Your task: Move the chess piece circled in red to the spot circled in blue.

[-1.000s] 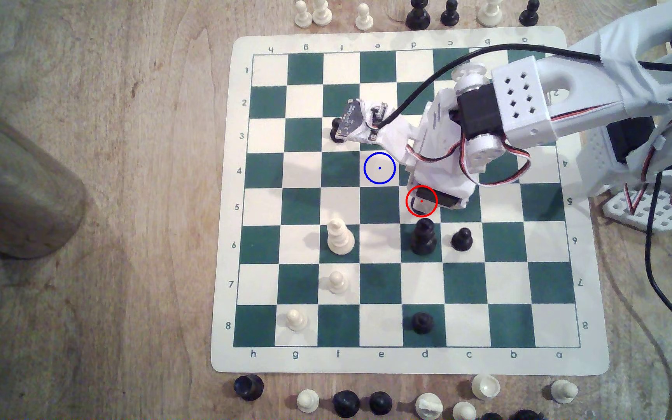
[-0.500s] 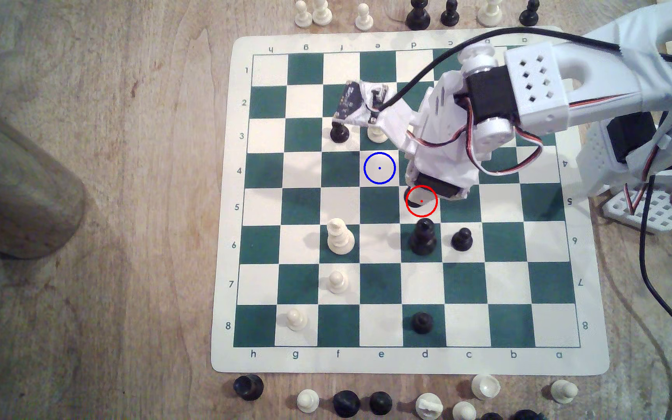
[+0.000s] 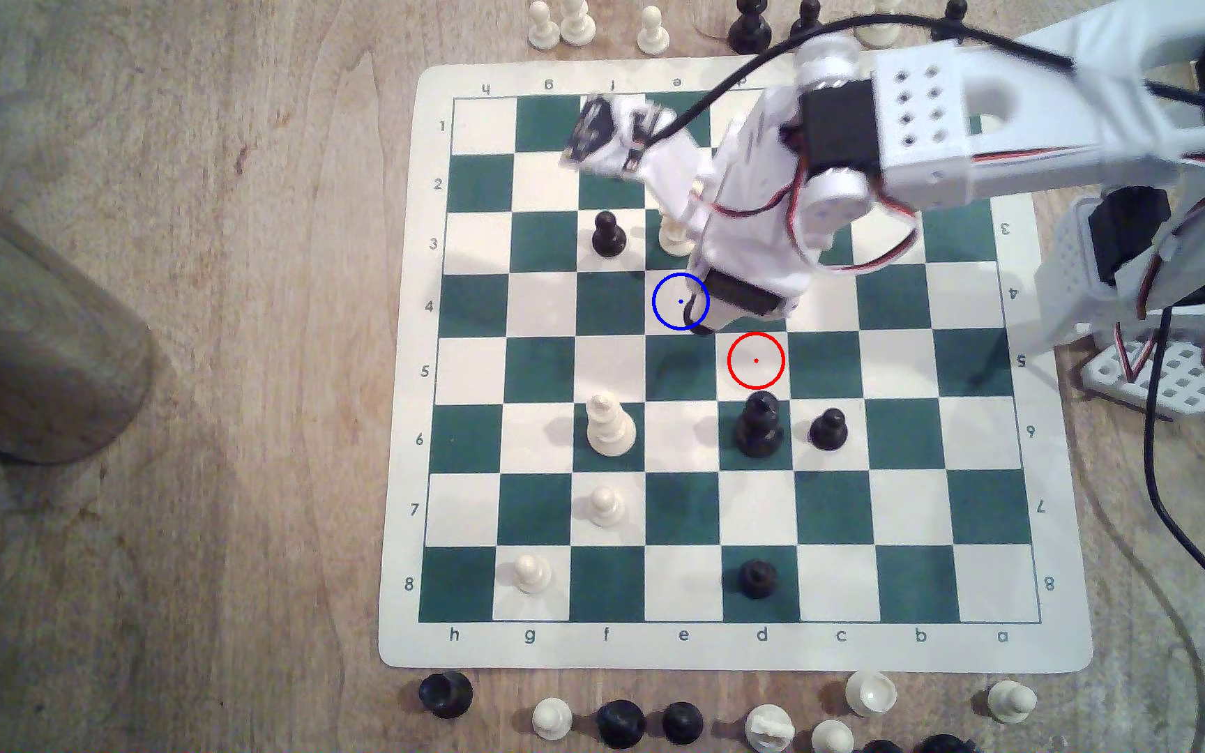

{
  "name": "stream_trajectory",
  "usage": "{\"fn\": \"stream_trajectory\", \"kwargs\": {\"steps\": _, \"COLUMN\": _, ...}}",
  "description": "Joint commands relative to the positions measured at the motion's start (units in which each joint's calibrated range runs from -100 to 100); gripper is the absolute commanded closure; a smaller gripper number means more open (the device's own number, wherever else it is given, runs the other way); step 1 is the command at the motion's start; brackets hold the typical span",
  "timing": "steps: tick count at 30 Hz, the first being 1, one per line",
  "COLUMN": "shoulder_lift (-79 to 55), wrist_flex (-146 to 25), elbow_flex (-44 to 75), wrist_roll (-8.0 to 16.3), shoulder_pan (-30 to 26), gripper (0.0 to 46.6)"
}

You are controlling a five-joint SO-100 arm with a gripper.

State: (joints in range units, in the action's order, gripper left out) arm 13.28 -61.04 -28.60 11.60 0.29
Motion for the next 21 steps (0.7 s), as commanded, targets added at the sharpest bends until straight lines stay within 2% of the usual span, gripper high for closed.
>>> {"fn": "stream_trajectory", "kwargs": {"steps": 1, "shoulder_lift": -1.65, "wrist_flex": 3.54, "elbow_flex": 5.39, "wrist_roll": -0.68, "shoulder_pan": 1.7, "gripper": 46.4}}
{"fn": "stream_trajectory", "kwargs": {"steps": 21, "shoulder_lift": -7.93, "wrist_flex": 6.9, "elbow_flex": 6.75, "wrist_roll": -1.95, "shoulder_pan": 3.73, "gripper": 46.4}}
